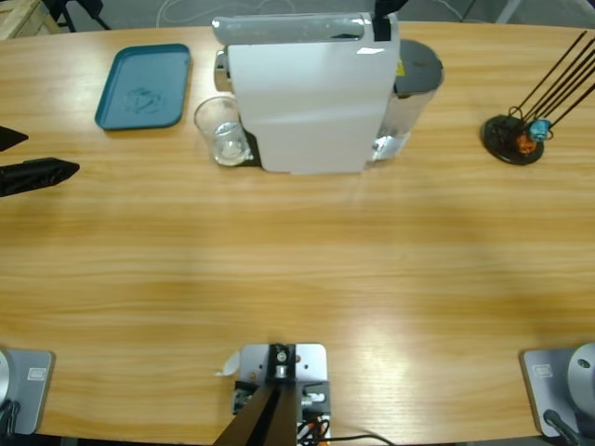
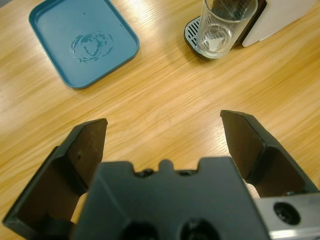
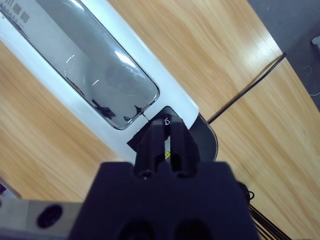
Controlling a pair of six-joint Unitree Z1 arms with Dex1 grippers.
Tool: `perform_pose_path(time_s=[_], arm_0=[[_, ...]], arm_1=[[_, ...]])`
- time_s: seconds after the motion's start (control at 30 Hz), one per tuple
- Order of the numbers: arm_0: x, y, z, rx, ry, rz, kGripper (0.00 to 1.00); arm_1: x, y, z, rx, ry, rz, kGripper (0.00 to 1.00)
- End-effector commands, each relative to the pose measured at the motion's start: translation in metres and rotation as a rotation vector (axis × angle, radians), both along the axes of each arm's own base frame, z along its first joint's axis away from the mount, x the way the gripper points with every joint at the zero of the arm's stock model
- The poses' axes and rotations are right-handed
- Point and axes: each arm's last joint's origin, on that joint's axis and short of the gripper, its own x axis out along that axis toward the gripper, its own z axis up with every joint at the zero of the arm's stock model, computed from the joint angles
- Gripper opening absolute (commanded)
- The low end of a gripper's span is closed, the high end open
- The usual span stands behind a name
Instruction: Pour coffee
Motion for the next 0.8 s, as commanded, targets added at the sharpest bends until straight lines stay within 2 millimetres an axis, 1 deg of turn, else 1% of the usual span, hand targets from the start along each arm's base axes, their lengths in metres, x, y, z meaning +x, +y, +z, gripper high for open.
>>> perform_pose_path(time_s=[0.03, 0.17, 0.33, 0.4, 0.43, 0.5, 0.53, 0.57, 0.6, 0.63, 0.67, 0.7, 0.73, 0.8], arm_0=[[-0.005, 0.001, -0.010, 0.013, 0.019, -0.030, 0.996], [-0.005, 0.001, -0.010, 0.013, 0.018, -0.030, 0.996], [-0.005, 0.001, -0.010, 0.013, 0.019, -0.030, 0.996], [-0.005, 0.001, -0.010, 0.013, 0.019, -0.030, 0.996], [-0.005, 0.001, -0.010, 0.013, 0.019, -0.030, 0.996], [-0.006, 0.001, -0.010, 0.012, 0.018, -0.030, 0.996], [-0.006, 0.001, -0.010, 0.012, 0.018, -0.030, 0.996], [-0.005, 0.001, -0.010, 0.012, 0.019, -0.030, 0.996], [-0.005, 0.001, -0.010, 0.011, 0.018, -0.031, 0.996], [-0.005, 0.001, -0.010, 0.010, 0.017, -0.031, 0.996], [-0.005, 0.001, -0.010, 0.010, 0.019, -0.033, 0.996], [-0.005, 0.001, -0.010, 0.008, 0.020, -0.035, 0.996], [-0.005, 0.001, -0.010, 0.006, 0.020, -0.037, 0.996], [-0.005, 0.000, -0.010, 0.005, 0.022, -0.041, 0.996]], arm_1=[[0.013, 0.004, -0.035, -0.064, 0.071, -0.002, 0.000], [0.011, 0.003, -0.044, -0.069, 0.085, -0.003, 0.000], [0.007, 0.000, -0.047, -0.069, 0.083, -0.005, 0.000], [0.006, -0.002, -0.039, -0.061, 0.060, -0.011, 0.000], [0.004, -0.003, -0.031, -0.051, 0.038, -0.015, 0.000], [-0.002, -0.007, -0.009, -0.006, -0.010, -0.017, 0.000], [-0.006, -0.011, 0.003, 0.030, -0.028, -0.014, 0.072], [-0.012, -0.015, 0.015, 0.068, -0.039, -0.014, 0.376], [-0.018, -0.019, 0.024, 0.098, -0.051, -0.012, 0.444], [-0.028, -0.025, 0.035, 0.130, -0.062, -0.003, 0.448], [-0.037, -0.030, 0.040, 0.148, -0.066, 0.005, 0.470], [-0.045, -0.035, 0.043, 0.158, -0.068, 0.011, 0.578], [-0.054, -0.041, 0.044, 0.166, -0.069, 0.014, 0.665], [-0.074, -0.054, 0.040, 0.178, -0.074, 0.019, 0.745]])
